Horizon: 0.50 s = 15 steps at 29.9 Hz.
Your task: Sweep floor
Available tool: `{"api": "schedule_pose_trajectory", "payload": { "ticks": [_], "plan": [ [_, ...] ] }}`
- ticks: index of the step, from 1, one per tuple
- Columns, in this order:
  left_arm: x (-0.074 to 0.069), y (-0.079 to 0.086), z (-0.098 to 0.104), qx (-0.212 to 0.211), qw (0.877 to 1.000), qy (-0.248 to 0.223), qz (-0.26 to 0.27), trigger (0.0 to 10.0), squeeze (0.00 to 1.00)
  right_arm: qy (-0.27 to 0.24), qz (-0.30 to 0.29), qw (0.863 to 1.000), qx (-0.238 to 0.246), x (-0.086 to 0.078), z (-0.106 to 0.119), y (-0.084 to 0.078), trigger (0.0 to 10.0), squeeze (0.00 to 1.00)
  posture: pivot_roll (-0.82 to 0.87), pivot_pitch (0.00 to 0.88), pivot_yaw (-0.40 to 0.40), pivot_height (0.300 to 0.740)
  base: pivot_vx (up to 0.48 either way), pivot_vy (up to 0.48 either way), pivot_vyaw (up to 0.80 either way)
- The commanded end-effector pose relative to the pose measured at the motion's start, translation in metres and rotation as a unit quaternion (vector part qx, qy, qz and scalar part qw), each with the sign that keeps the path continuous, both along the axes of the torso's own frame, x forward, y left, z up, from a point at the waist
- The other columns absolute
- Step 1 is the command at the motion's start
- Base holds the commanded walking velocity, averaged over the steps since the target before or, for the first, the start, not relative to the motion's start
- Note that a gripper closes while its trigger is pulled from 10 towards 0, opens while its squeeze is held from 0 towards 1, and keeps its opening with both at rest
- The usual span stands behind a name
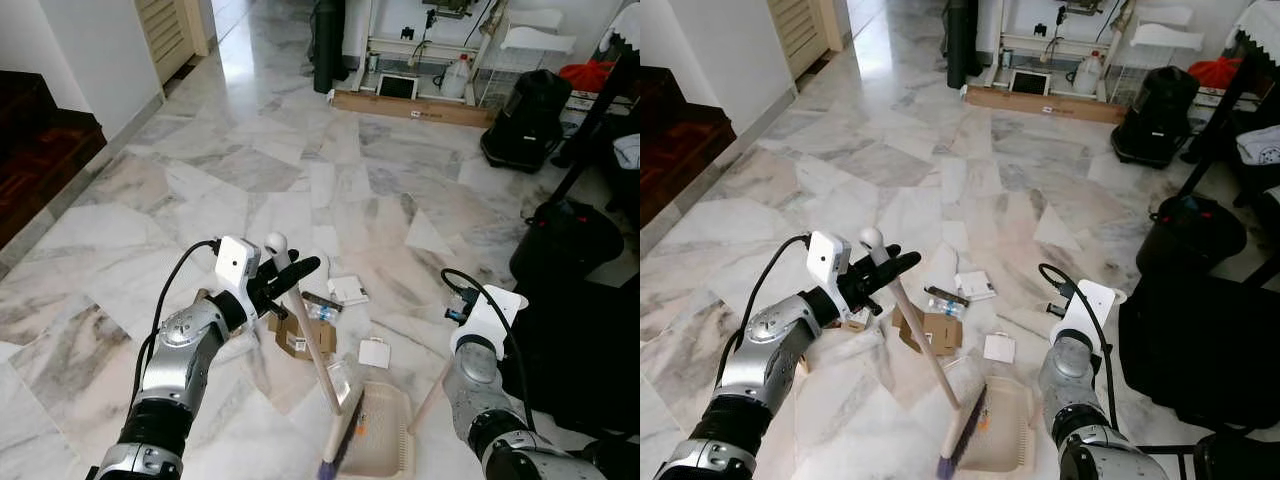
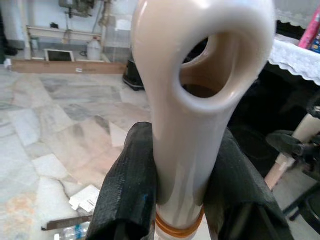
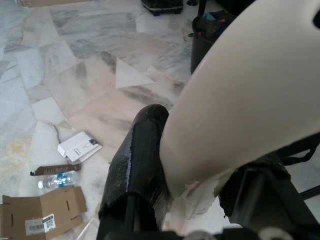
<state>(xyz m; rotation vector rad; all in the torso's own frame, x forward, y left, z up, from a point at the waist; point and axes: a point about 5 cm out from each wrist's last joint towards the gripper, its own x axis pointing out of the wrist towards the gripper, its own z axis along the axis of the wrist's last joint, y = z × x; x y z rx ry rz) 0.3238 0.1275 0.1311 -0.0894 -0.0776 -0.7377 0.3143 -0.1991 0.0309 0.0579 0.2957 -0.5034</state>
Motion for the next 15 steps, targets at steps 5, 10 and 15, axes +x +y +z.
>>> {"api": "schedule_pose_trajectory", "payload": {
  "ticks": [5, 10, 15],
  "plan": [
    [0.009, 0.01, 0.033, 0.002, 0.992, -0.097, 0.079, 10.0, 0.0, 0.034, 0.006, 0.999, 0.01, -0.007, -0.012, 0.005, 10.0, 0.0, 0.06, 0.079, -0.035, 0.74, 0.0, 0.0, 0.0],
    [0.012, 0.017, 0.034, 0.014, 0.987, -0.107, 0.117, 10.0, 0.0, 0.034, 0.005, 0.999, 0.01, -0.007, -0.012, 0.005, 10.0, 0.0, 0.06, 0.079, -0.035, 0.74, 0.0, 0.0, 0.0],
    [0.011, 0.017, 0.022, 0.03, 0.988, -0.09, 0.12, 10.0, 0.0, 0.035, 0.005, 0.999, 0.01, -0.007, -0.012, 0.004, 10.0, 0.0, 0.06, 0.081, -0.034, 0.74, 0.0, 0.0, 0.0]
  ]
}}
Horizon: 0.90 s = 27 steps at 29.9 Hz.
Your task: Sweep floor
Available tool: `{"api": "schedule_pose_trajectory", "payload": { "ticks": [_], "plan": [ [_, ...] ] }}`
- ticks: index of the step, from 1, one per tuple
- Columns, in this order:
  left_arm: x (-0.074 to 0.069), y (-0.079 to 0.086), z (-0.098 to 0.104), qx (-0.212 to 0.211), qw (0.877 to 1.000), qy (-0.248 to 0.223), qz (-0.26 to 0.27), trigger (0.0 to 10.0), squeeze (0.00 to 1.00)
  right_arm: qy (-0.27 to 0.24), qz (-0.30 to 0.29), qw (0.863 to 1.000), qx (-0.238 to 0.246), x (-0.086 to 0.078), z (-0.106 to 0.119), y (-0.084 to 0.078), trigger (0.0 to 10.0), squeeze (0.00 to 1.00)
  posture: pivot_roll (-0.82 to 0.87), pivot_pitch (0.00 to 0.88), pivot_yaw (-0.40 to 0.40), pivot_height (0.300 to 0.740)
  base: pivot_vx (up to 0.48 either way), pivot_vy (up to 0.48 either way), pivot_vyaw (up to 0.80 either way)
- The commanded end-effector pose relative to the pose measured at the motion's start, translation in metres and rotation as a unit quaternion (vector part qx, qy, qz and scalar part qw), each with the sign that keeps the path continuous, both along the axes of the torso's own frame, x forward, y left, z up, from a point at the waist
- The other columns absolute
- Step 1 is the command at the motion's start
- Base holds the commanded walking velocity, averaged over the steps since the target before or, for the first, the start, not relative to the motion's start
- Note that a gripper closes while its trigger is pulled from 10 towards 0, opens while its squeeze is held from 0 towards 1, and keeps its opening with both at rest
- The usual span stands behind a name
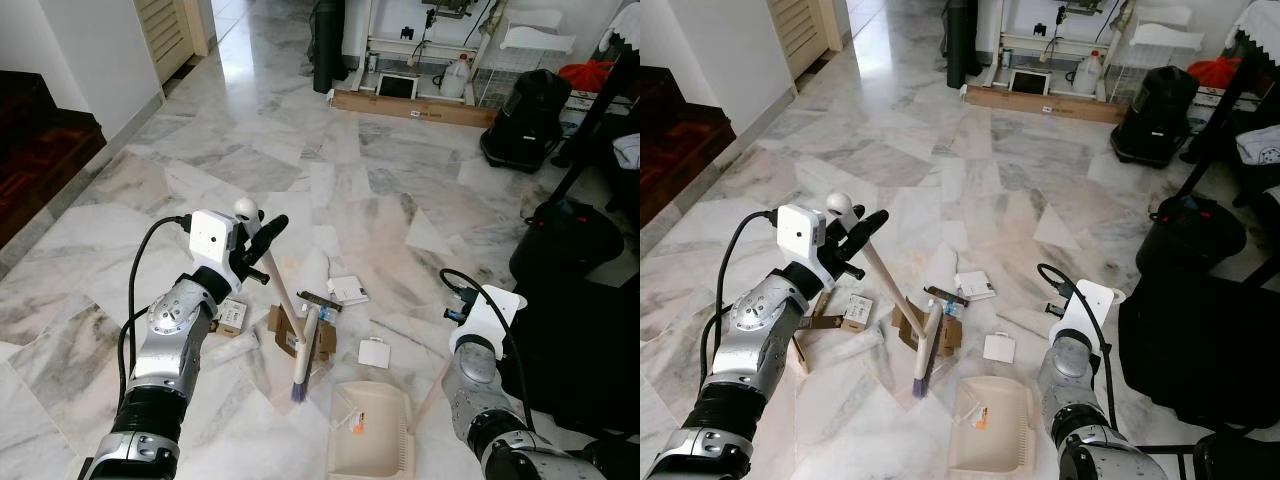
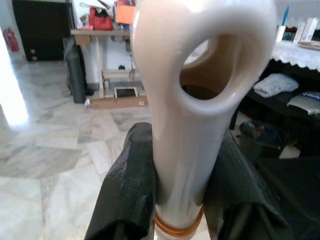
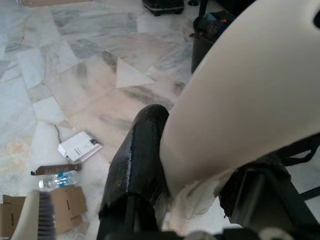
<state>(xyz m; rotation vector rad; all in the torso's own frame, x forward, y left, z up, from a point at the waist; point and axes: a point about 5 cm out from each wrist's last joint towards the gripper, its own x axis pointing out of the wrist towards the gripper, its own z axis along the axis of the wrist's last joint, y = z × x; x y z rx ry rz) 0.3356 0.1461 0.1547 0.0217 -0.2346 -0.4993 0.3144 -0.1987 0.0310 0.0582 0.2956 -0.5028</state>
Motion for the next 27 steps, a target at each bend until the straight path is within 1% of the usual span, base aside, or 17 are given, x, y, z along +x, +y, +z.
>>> {"api": "schedule_pose_trajectory", "payload": {
  "ticks": [1, 4, 7, 9, 11, 13, 14, 19, 20, 21, 22, 27],
  "plan": [
    [-0.001, -0.001, -0.002, 0.011, 1.0, -0.003, -0.002, 10.0, 0.0, 0.035, 0.005, 0.999, 0.009, -0.007, -0.012, 0.004, 10.0, 0.0, 0.06, 0.081, -0.034, 0.74, 0.0, 0.0, 0.0],
    [-0.002, 0.0, -0.01, 0.023, 1.0, 0.008, -0.001, 10.0, 0.0, 0.035, 0.006, 0.999, 0.01, -0.007, -0.012, 0.004, 10.0, 0.0, 0.05, 0.08, -0.034, 0.74, 0.0, 0.0, 0.0],
    [-0.002, 0.0, -0.011, 0.026, 1.0, 0.009, -0.001, 10.0, 0.0, 0.035, 0.006, 0.999, 0.01, -0.007, -0.012, 0.003, 10.0, 0.0, 0.05, 0.08, -0.034, 0.74, 0.0, 0.0, 0.0],
    [-0.004, 0.001, -0.017, 0.043, 0.999, 0.014, -0.004, 10.0, 0.0, 0.036, 0.007, 0.999, 0.01, -0.008, -0.012, 0.003, 10.0, 0.0, 0.05, 0.079, -0.035, 0.74, 0.0, 0.0, 0.0],
    [-0.004, 0.001, -0.017, 0.043, 0.999, 0.014, -0.004, 10.0, 0.0, 0.036, 0.007, 0.999, 0.01, -0.008, -0.012, 0.003, 10.0, 0.0, 0.05, 0.079, -0.035, 0.74, 0.0, 0.0, 0.0],
    [-0.007, 0.002, -0.027, 0.074, 0.997, 0.023, -0.007, 10.0, 0.0, 0.036, 0.008, 0.999, 0.01, -0.008, -0.012, 0.003, 10.0, 0.0, 0.05, 0.076, -0.036, 0.74, 0.0, 0.0, 0.0],
    [-0.008, 0.003, -0.029, 0.076, 0.997, 0.024, -0.006, 10.0, 0.0, 0.036, 0.008, 0.999, 0.01, -0.008, -0.012, 0.003, 10.0, 0.0, 0.05, 0.076, -0.036, 0.74, 0.0, 0.0, 0.0],
    [-0.009, 0.003, -0.037, 0.078, 0.996, 0.036, -0.002, 10.0, 0.0, 0.036, 0.009, 0.999, 0.01, -0.007, -0.012, 0.003, 10.0, 0.0, 0.05, 0.074, -0.037, 0.74, 0.0, 0.0, 0.0],
    [-0.01, 0.004, -0.042, 0.079, 0.996, 0.046, 0.002, 10.0, 0.0, 0.036, 0.01, 0.999, 0.01, -0.007, -0.012, 0.004, 10.0, 0.0, 0.04, 0.071, -0.037, 0.74, 0.0, 0.0, 0.0],
    [-0.01, 0.004, -0.042, 0.079, 0.996, 0.046, 0.002, 10.0, 0.0, 0.036, 0.01, 0.999, 0.01, -0.007, -0.012, 0.004, 10.0, 0.0, 0.04, 0.071, -0.037, 0.74, 0.0, 0.0, 0.0],
    [-0.01, 0.004, -0.047, 0.078, 0.996, 0.053, 0.006, 10.0, 0.0, 0.036, 0.009, 0.999, 0.01, -0.007, -0.012, 0.004, 10.0, 0.0, 0.04, 0.071, -0.037, 0.74, 0.0, 0.0, 0.0],
    [-0.007, 0.009, -0.054, 0.05, 0.995, 0.073, 0.038, 10.0, 0.0, 0.035, 0.008, 0.999, 0.009, -0.007, -0.012, 0.002, 10.0, 0.0, 0.04, 0.069, -0.035, 0.74, 0.0, 0.0, 0.0]
  ]
}}
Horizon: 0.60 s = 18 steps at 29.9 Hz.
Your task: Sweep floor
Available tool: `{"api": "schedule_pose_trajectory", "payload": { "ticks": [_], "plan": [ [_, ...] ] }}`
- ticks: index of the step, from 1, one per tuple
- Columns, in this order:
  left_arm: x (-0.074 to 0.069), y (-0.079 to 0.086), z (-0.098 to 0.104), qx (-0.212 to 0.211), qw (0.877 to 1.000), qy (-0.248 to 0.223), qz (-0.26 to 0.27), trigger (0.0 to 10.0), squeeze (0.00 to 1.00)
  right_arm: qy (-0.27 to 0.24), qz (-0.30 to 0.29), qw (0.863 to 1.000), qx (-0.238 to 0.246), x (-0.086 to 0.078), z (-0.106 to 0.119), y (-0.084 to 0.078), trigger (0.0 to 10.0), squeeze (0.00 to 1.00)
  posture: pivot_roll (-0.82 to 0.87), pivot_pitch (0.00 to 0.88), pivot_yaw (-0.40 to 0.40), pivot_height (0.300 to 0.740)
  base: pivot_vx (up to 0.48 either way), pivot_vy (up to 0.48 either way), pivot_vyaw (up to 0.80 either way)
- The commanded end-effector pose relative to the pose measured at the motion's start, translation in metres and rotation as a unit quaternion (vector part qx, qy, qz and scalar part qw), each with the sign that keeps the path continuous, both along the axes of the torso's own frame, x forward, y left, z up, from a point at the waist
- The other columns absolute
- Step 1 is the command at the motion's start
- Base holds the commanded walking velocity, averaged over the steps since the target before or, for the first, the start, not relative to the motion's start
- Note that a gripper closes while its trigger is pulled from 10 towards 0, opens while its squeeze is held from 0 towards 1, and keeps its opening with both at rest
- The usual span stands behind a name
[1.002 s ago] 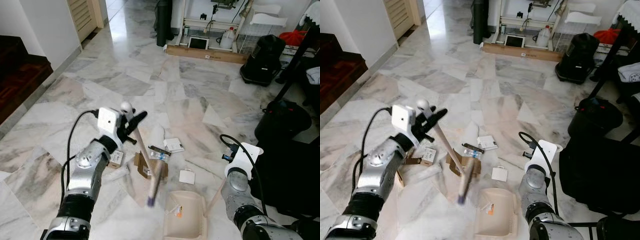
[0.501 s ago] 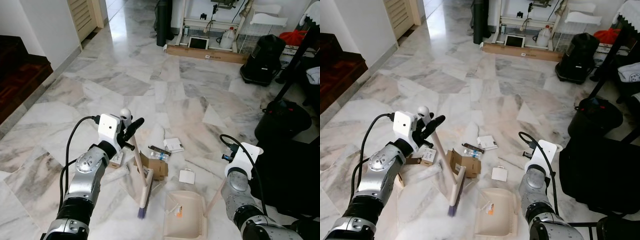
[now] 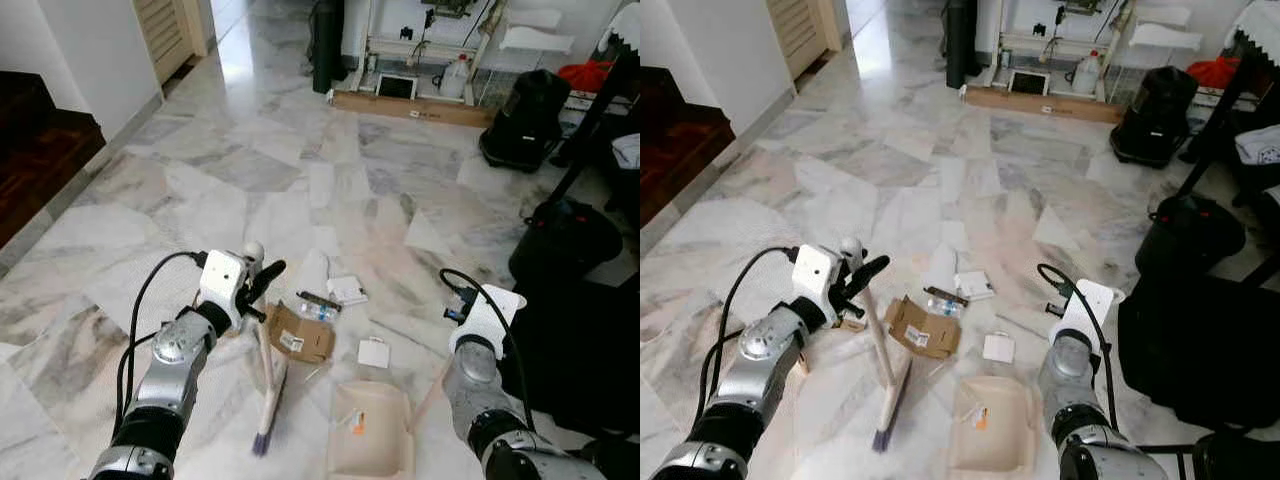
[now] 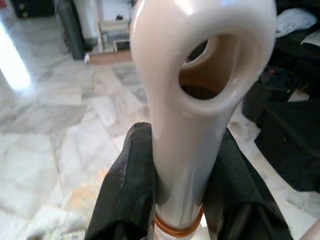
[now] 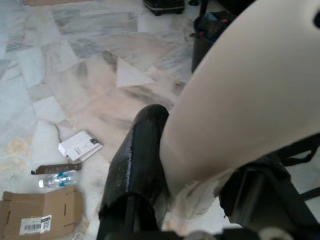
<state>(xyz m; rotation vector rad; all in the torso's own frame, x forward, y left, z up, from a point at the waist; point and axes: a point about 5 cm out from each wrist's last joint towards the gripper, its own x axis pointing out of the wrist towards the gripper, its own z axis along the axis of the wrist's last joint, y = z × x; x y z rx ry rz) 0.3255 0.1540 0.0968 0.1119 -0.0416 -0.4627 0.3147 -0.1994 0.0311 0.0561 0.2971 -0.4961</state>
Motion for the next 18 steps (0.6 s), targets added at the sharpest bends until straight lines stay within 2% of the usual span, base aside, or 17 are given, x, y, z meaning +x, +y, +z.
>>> {"api": "schedule_pose_trajectory", "payload": {
  "ticks": [1, 9, 18],
  "plan": [
    [0.0036, 0.0019, 0.0026, -0.018, 1.0, -0.007, 0.019, 10.0, 0.0, 0.035, 0.004, 0.999, 0.009, -0.0075, -0.012, 0.0029, 10.0, 0.0, 0.04, 0.069, -0.035, 0.74, 0.0, 0.0, 0.0],
    [0.0089, 0.0046, -0.002, -0.045, 0.997, 0.008, 0.054, 10.0, 0.0, 0.035, 0.005, 0.999, 0.01, -0.008, -0.0126, 0.0027, 10.0, 0.0, 0.03, 0.067, -0.036, 0.74, 0.0, 0.0, 0.0],
    [0.0092, -0.0017, -0.006, -0.029, 0.999, 0.014, 0.037, 10.0, 0.0, 0.036, 0.002, 0.999, 0.009, -0.0099, -0.014, 0.0009, 10.0, 0.0, 0.01, 0.081, -0.034, 0.74, 0.0, 0.0, 0.0]
  ]
}}
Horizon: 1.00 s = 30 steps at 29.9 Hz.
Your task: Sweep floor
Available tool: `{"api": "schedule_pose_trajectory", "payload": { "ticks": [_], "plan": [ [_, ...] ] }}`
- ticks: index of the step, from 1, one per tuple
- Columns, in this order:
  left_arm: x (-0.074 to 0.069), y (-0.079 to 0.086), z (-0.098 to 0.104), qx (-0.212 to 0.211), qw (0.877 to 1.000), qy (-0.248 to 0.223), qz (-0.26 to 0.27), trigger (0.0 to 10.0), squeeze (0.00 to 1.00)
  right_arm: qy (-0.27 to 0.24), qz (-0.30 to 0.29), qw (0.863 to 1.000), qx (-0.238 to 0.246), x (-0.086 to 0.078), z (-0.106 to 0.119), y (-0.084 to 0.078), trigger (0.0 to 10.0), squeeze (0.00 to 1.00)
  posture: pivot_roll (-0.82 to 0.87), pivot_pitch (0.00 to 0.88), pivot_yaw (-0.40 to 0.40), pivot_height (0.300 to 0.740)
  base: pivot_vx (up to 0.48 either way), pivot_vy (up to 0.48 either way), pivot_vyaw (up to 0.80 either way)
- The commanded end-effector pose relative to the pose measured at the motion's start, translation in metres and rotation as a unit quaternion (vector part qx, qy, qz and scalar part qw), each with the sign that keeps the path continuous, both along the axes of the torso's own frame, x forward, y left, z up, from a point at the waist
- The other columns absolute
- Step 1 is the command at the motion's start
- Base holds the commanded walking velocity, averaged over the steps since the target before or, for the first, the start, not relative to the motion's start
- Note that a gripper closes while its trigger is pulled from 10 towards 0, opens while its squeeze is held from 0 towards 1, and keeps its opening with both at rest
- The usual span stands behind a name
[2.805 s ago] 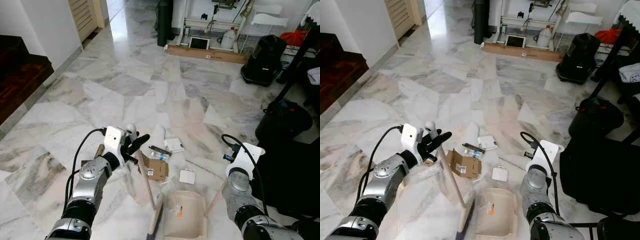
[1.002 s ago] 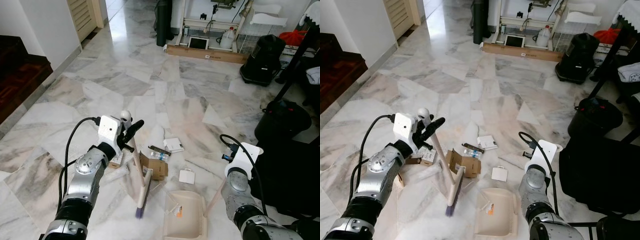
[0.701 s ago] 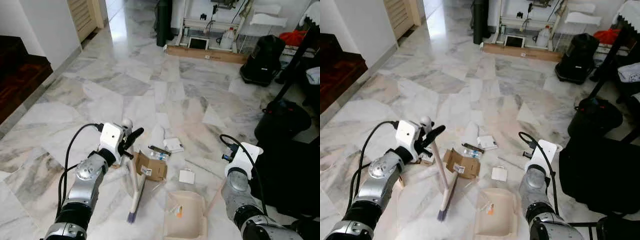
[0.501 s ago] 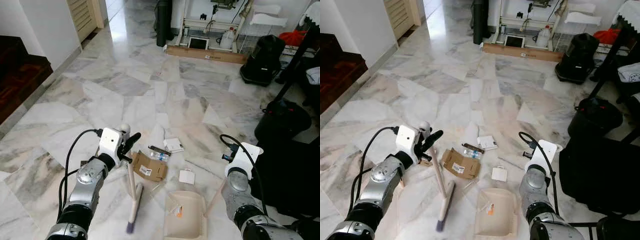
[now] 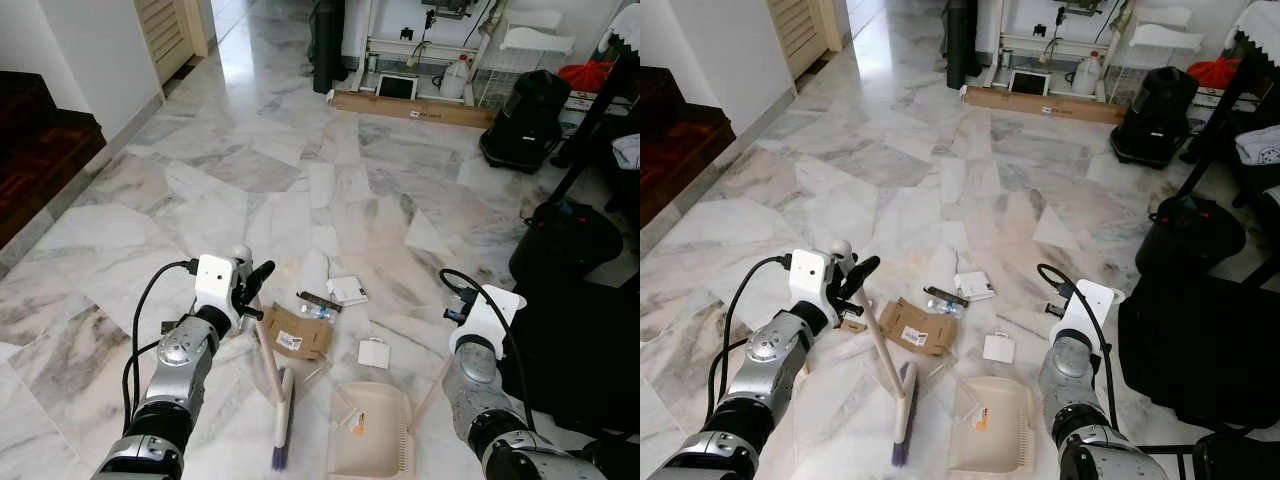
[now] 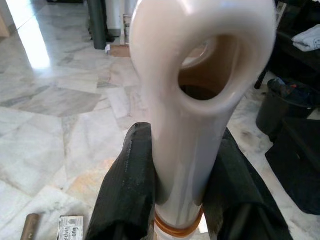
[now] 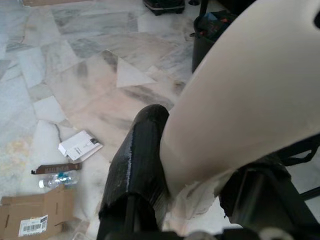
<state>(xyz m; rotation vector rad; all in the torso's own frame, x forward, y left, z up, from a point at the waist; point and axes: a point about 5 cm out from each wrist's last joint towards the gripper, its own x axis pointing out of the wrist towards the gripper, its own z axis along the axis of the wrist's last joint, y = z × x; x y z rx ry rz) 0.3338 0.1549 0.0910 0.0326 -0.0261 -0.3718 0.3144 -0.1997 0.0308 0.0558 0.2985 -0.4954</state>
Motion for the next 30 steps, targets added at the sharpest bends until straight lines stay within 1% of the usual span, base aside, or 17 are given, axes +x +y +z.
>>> {"api": "schedule_pose_trajectory", "payload": {
  "ticks": [1, 3, 6, 14, 18, 20, 21, 27, 28, 30],
  "plan": [
    [0.0, -0.004, -0.004, 0.015, 1.0, 0.007, -0.017, 10.0, 0.0, 0.036, 0.001, 0.999, 0.009, -0.01, -0.014, 0.001, 10.0, 0.0, 0.01, 0.081, -0.034, 0.74, 0.0, 0.0, 0.0],
    [-0.003, -0.006, -0.01, 0.025, 0.999, 0.021, -0.029, 10.0, 0.0, 0.036, -0.001, 0.999, 0.008, -0.01, -0.014, 0.0, 10.0, 0.0, 0.0, 0.089, -0.034, 0.74, 0.0, 0.0, 0.0],
    [-0.004, -0.008, -0.014, 0.029, 0.998, 0.028, -0.041, 10.0, 0.0, 0.036, -0.001, 0.999, 0.007, -0.011, -0.014, -0.001, 10.0, 0.0, -0.01, 0.096, -0.033, 0.74, 0.0, 0.0, 0.0],
    [-0.004, -0.013, -0.019, 0.019, 0.996, 0.048, -0.07, 10.0, 0.0, 0.039, 0.002, 0.999, 0.007, -0.011, -0.015, -0.001, 10.0, 0.0, -0.01, 0.104, -0.037, 0.74, 0.0, 0.0, 0.0],
    [-0.004, -0.014, -0.02, -0.001, 0.995, 0.056, -0.08, 10.0, 0.0, 0.039, 0.004, 0.999, 0.007, -0.011, -0.015, 0.0, 10.0, 0.0, -0.01, 0.096, -0.038, 0.74, 0.0, 0.0, 0.0],
    [-0.003, -0.013, -0.02, -0.021, 0.994, 0.062, -0.086, 10.0, 0.0, 0.04, 0.006, 0.999, 0.007, -0.011, -0.015, 0.0, 10.0, 0.0, -0.01, 0.096, -0.038, 0.74, 0.0, 0.0, 0.0],
    [-0.003, -0.013, -0.018, -0.038, 0.993, 0.064, -0.091, 10.0, 0.0, 0.04, 0.007, 0.999, 0.007, -0.011, -0.015, 0.001, 10.0, 0.0, -0.01, 0.096, -0.038, 0.74, 0.0, 0.0, 0.0],
    [0.0, -0.01, -0.013, -0.077, 0.991, 0.065, -0.094, 10.0, 0.0, 0.041, 0.012, 0.999, 0.009, -0.01, -0.016, 0.003, 10.0, 0.0, 0.01, 0.08, -0.04, 0.74, 0.0, 0.0, 0.0],
    [0.002, -0.009, -0.01, -0.091, 0.989, 0.062, -0.095, 10.0, 0.0, 0.041, 0.014, 0.999, 0.01, -0.01, -0.015, 0.005, 10.0, 0.0, 0.01, 0.077, -0.041, 0.74, 0.0, 0.0, 0.0],
    [0.002, -0.009, -0.008, -0.1, 0.988, 0.061, -0.099, 10.0, 0.0, 0.04, 0.016, 0.999, 0.011, -0.009, -0.015, 0.006, 10.0, 0.0, 0.01, 0.073, -0.041, 0.74, 0.0, 0.0, 0.0]
  ]
}}
